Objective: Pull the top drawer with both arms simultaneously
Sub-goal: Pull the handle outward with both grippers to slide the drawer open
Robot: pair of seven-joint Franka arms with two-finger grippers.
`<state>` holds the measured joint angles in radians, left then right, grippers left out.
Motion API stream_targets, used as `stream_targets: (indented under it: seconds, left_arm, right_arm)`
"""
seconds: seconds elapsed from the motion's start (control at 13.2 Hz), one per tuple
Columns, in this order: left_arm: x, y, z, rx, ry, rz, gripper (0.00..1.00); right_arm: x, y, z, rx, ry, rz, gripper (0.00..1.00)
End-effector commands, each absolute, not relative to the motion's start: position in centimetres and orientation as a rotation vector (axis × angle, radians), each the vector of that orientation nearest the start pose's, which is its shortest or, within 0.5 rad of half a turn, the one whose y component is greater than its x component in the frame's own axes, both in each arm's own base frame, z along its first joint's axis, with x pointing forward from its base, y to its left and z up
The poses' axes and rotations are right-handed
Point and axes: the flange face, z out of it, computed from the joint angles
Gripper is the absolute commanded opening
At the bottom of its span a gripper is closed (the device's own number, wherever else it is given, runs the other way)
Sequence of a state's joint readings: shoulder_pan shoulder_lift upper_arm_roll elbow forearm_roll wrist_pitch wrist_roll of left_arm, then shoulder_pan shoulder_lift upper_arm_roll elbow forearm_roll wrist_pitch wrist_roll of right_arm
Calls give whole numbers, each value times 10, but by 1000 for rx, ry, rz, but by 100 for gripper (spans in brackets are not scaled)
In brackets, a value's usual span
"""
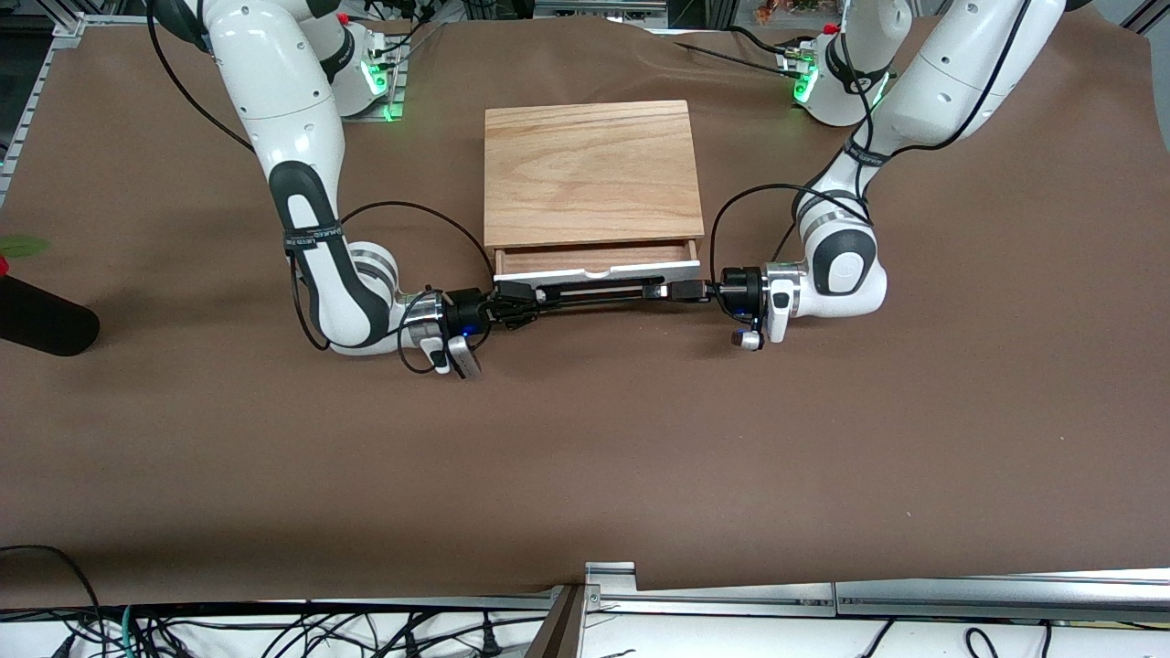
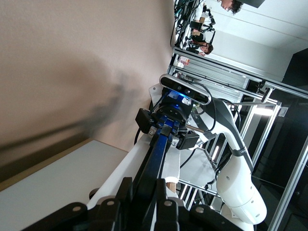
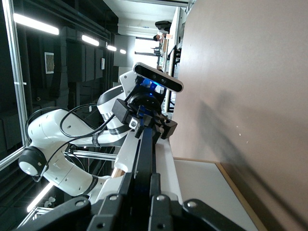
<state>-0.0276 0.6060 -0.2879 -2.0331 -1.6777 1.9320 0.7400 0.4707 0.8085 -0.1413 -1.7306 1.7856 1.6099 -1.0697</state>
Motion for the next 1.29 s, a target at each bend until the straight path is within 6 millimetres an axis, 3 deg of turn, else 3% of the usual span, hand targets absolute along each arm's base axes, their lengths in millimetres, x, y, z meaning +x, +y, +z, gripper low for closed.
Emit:
stream_targets:
  seconds: [0.0,0.53,0.76,1.22]
  left_arm:
    - [558,-236,199,1602,302,-299,0]
    - [594,-231,193,1612,328,-326,0]
    - [603,-223,190,1612,333,-312,0]
    - [601,-216,183,1602,338,-328,0]
  right_arm:
    - [625,271,142,-1601,-168,-121,6]
    - [650,257,126,-1622,-170,-154,6]
    - [660,247,132,-1638,-159,-158,6]
    - [672,243,132,-1647,-158,-168,6]
